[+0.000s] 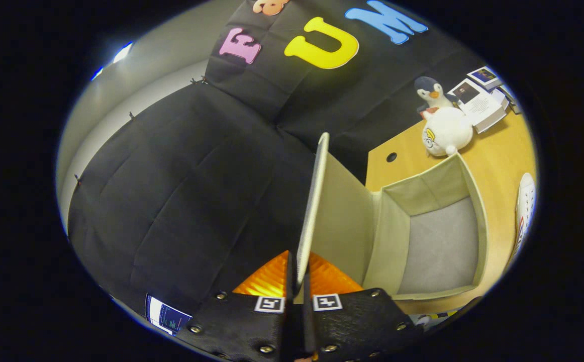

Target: Open the storage box then place both shoes into the box .Put the left shoe in first, then the right shoe, with the right side of both shoes facing outward in a uniform manner.

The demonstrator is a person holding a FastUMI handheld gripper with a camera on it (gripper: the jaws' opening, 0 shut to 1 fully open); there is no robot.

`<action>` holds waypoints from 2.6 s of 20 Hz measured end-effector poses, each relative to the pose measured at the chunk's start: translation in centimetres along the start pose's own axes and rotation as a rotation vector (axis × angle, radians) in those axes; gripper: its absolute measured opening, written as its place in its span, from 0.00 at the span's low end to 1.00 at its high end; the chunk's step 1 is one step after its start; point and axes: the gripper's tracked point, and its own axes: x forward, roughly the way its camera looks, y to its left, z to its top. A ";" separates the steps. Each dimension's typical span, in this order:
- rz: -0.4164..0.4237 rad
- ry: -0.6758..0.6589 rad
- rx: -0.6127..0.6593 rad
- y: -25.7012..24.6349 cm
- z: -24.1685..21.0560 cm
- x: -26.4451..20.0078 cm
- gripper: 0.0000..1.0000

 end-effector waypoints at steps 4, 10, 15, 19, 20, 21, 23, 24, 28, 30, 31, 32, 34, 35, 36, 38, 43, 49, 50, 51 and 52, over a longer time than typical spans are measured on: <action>-0.005 0.029 -0.112 0.7 -1.4 1.4 0.42; -0.049 0.016 -0.203 -0.5 -1.0 0.6 0.97; -0.073 -0.011 -0.223 -1.7 0.8 -0.8 0.98; -0.034 0.058 -0.324 0.5 0.3 1.2 0.97; -0.026 0.066 -0.346 0.9 -0.1 1.5 0.98; -0.018 0.072 -0.355 1.2 -0.3 1.7 0.98; -0.014 0.075 -0.358 1.1 -0.4 1.7 0.98; -0.024 0.073 -0.361 0.6 -0.2 1.6 0.98; -0.106 0.024 -0.375 -2.6 2.0 -0.7 0.98; -0.174 -0.009 -0.396 -4.8 3.6 -2.8 0.98; -0.212 -0.026 -0.408 -6.0 4.5 -3.9 0.98; -0.249 -0.045 -0.422 -7.2 5.3 -5.1 0.98; -0.323 -0.076 -0.448 -9.6 6.9 -7.3 0.98; -0.352 -0.087 -0.456 -10.5 7.5 -8.4 0.98; -0.377 -0.100 -0.456 -11.5 8.2 -9.5 0.98; -0.417 -0.124 -0.446 -13.3 9.2 -11.3 0.98; -0.527 -0.153 -0.443 -18.4 10.7 -15.3 0.98; -0.648 -0.136 -0.408 -25.5 10.6 -18.8 0.98; -0.662 -0.127 -0.396 -26.7 10.3 -19.1 0.98; -0.677 -0.118 -0.385 -27.9 10.0 -19.4 0.98; -0.692 -0.105 -0.373 -29.1 9.8 -19.6 0.98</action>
